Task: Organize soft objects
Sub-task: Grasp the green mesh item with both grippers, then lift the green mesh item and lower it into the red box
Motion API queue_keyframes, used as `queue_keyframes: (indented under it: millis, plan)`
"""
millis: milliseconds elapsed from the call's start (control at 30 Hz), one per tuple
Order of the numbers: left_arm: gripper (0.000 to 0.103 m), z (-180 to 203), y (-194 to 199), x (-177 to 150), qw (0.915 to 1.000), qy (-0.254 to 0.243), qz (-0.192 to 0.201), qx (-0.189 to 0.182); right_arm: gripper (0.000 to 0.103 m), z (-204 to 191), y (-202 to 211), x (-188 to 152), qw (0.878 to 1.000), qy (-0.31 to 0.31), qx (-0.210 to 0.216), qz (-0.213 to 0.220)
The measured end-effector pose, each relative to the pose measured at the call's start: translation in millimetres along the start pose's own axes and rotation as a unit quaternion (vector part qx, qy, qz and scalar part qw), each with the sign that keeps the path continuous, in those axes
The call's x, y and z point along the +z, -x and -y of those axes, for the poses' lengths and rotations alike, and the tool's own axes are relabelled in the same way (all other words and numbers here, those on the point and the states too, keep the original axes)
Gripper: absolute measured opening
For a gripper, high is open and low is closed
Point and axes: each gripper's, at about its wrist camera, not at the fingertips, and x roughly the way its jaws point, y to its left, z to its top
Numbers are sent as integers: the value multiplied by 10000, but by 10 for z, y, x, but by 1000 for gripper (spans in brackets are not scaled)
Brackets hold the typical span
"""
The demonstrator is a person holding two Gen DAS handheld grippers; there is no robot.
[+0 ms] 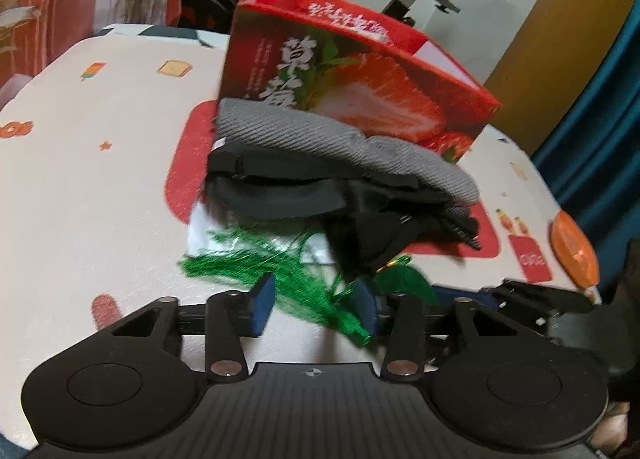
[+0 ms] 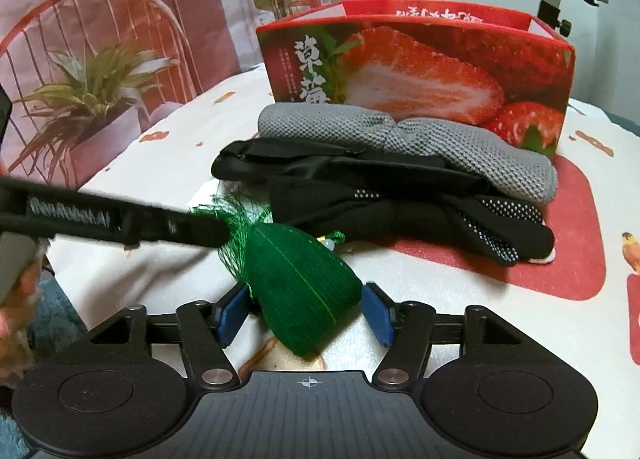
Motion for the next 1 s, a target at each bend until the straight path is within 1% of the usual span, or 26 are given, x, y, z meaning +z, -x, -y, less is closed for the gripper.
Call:
queue_keyframes:
  millis: [167,300,467,600,733,833,1000]
  plan:
    - [44,145,22,66,9993,-220,26,-311,59,16,-24,-26,9999,-74,14,-71]
    - [42,291,-5,42,9975,-451,-73,-530,56,29,-33,-28,9998,-124,83,-89]
    - [36,317,-65,-23,9962,-504,-252,-663,54,22,-31,-18,9998,-127,142,-77]
    - [35,298,-94,-41,9958,-479,-292,-718,52,4,-14,0,9999,-76,137,-43]
    - [35,281,-47,-15,9960,-432,-198,-758,52,-31,46,49,9999,34,120,70]
    - [35,281,35,47,9961,-395,-68,-782,52,-86,145,126,9994,225,80,235]
    - [35,332,306,244,9948,-430,349,-859,52,-154,370,378,9968,464,74,645]
